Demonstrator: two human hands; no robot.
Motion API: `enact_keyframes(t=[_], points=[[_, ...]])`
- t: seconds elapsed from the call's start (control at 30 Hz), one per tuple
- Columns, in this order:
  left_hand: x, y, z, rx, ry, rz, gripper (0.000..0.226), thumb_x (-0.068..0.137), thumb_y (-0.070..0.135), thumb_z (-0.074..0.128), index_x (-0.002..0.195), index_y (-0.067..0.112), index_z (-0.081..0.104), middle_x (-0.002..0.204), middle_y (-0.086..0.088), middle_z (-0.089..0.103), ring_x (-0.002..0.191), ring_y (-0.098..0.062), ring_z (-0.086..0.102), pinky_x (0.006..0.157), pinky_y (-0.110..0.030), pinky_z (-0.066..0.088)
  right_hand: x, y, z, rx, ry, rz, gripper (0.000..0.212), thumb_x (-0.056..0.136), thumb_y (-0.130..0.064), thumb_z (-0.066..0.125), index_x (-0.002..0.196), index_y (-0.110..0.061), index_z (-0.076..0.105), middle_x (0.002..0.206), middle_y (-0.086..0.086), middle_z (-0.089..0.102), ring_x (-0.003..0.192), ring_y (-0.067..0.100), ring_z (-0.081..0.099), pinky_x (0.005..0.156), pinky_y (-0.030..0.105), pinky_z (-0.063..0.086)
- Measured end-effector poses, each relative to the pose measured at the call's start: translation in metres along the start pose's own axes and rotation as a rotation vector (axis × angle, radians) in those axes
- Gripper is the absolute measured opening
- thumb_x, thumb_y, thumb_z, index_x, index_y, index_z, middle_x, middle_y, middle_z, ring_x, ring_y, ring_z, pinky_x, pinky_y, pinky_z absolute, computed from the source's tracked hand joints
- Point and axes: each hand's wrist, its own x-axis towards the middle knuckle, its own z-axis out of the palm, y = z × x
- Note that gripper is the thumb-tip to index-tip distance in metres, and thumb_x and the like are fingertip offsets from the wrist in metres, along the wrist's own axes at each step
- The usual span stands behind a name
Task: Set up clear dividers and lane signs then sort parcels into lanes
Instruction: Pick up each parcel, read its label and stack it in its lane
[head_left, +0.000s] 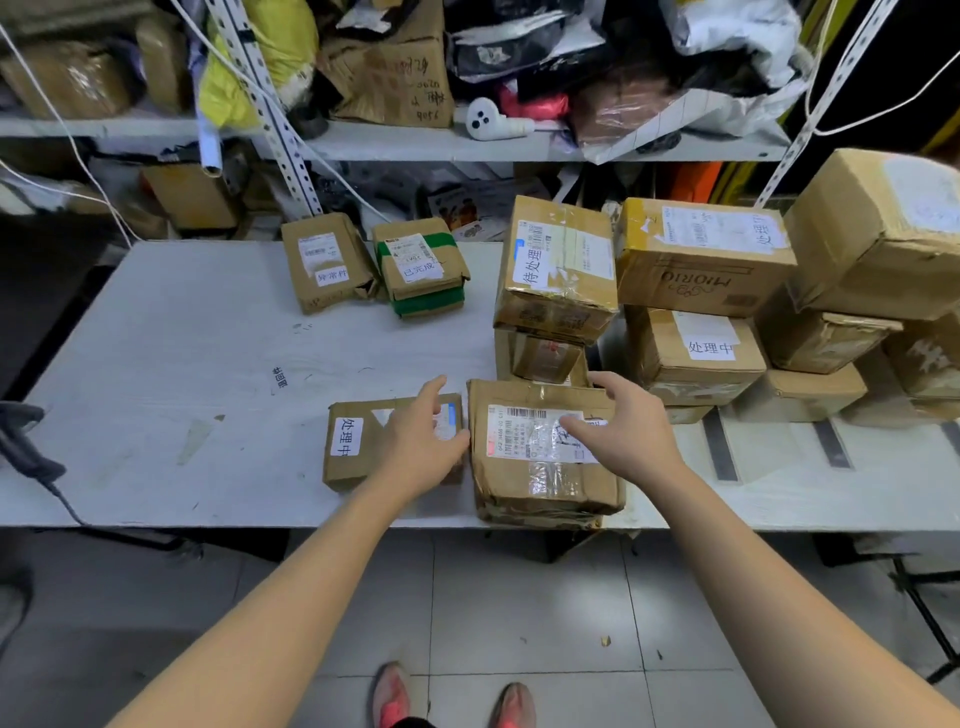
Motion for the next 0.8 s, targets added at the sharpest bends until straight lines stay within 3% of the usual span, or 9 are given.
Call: enact_keyframes(t=[0.17, 0.37, 0.57, 0.8], points=[[0.003, -0.018, -0.067, 0.480, 0.064, 0.078, 0.073, 0.095, 0.040, 0.059, 0.159, 0.035, 0.023, 0.149, -0.002, 0.047, 0.128, -0.026, 0.052, 0.093, -0.041, 0.051, 0.009, -0.049, 0.010, -0.048, -0.083, -0.178, 0.066, 0.086, -0.041, 0.078, 0.145, -0.024, 0.054, 0.147, -0.005, 0.056, 0.136, 0.017, 0.050, 0.110, 0.035, 0.042], [0.025, -0.068, -0.115, 0.655, 0.056, 0.052, 0.068, 0.097, 0.045, 0.054, 0.157, 0.027, 0.029, 0.146, -0.004, 0.049, 0.126, -0.027, 0.053, 0.092, -0.039, 0.048, 0.015, -0.097, 0.060, -0.087, -0.185, -0.259, 0.067, 0.087, -0.039, 0.077, 0.146, -0.021, 0.051, 0.148, -0.003, 0.054, 0.139, 0.019, 0.046, 0.114, 0.034, 0.035], [0.056, -0.123, -0.122, 0.613, -0.055, -0.005, 0.076, 0.094, 0.060, 0.052, 0.158, 0.026, 0.027, 0.149, -0.004, 0.047, 0.131, -0.025, 0.051, 0.095, -0.038, 0.048, 0.027, -0.125, 0.120, -0.092, -0.292, -0.179, 0.068, 0.086, -0.036, 0.076, 0.147, -0.021, 0.050, 0.150, -0.002, 0.052, 0.136, 0.018, 0.049, 0.112, 0.029, 0.035], [0.078, -0.162, -0.099, 0.283, -0.173, -0.107, 0.094, 0.085, 0.060, 0.067, 0.160, 0.024, 0.024, 0.155, 0.000, 0.045, 0.140, -0.024, 0.044, 0.104, -0.039, 0.043, 0.035, -0.128, 0.174, -0.045, -0.259, 0.028, 0.075, 0.083, -0.029, 0.078, 0.150, -0.021, 0.047, 0.158, -0.001, 0.043, 0.146, 0.018, 0.037, 0.115, 0.027, 0.029]])
